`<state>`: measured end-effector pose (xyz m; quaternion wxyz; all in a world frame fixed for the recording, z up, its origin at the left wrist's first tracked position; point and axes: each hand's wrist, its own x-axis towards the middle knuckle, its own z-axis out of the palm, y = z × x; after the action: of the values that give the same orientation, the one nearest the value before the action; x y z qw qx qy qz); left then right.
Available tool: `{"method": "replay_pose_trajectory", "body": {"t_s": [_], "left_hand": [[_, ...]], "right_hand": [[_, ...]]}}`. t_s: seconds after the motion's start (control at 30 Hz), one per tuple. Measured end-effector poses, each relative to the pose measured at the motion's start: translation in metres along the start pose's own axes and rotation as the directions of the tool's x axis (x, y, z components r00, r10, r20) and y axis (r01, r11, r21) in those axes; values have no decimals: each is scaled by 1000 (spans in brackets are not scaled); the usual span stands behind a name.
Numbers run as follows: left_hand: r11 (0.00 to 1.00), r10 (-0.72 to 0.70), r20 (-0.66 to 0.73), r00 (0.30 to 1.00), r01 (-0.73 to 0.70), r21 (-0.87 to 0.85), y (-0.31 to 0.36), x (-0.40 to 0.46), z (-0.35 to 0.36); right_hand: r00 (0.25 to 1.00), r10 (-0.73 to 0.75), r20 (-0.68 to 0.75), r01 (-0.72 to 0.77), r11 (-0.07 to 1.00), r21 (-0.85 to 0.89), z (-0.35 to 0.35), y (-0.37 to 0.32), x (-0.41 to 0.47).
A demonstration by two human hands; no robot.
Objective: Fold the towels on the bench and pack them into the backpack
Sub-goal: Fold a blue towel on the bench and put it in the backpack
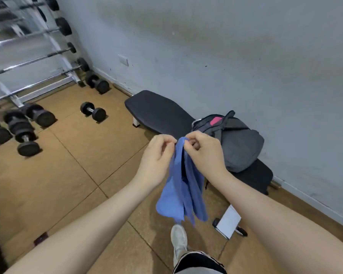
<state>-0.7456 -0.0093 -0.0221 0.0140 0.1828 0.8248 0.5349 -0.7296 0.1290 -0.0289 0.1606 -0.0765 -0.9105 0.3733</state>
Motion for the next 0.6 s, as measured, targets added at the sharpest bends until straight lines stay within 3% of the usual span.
{"method": "replay_pose_trajectory", "body": {"t_s": [0.07,0.13,0.23,0.33,0.47,0.6], "left_hand": [[998,52,37,998,-52,-19,-11,29,2],[1000,-12,5,1000,12,-22,-28,64,-1],[989,-107,-36,994,110,98,-54,119,-13],[975,-118,-1,993,116,192,-79,165,-24],[987,-158,12,987,157,22,-117,225,-55],[985,-114,121,986,128,-116,-143,298,-107]], "right_hand": [[1000,-18,25,17,999,39,14,-2,41],[998,17,61,-24,993,114,26,-5,82],[987,53,150,-81,979,187,41,-12,135],[979,46,199,-85,977,195,59,-18,178],[984,76,163,-107,977,187,90,-20,236],[999,47,4,-48,997,62,128,-20,296]]}}
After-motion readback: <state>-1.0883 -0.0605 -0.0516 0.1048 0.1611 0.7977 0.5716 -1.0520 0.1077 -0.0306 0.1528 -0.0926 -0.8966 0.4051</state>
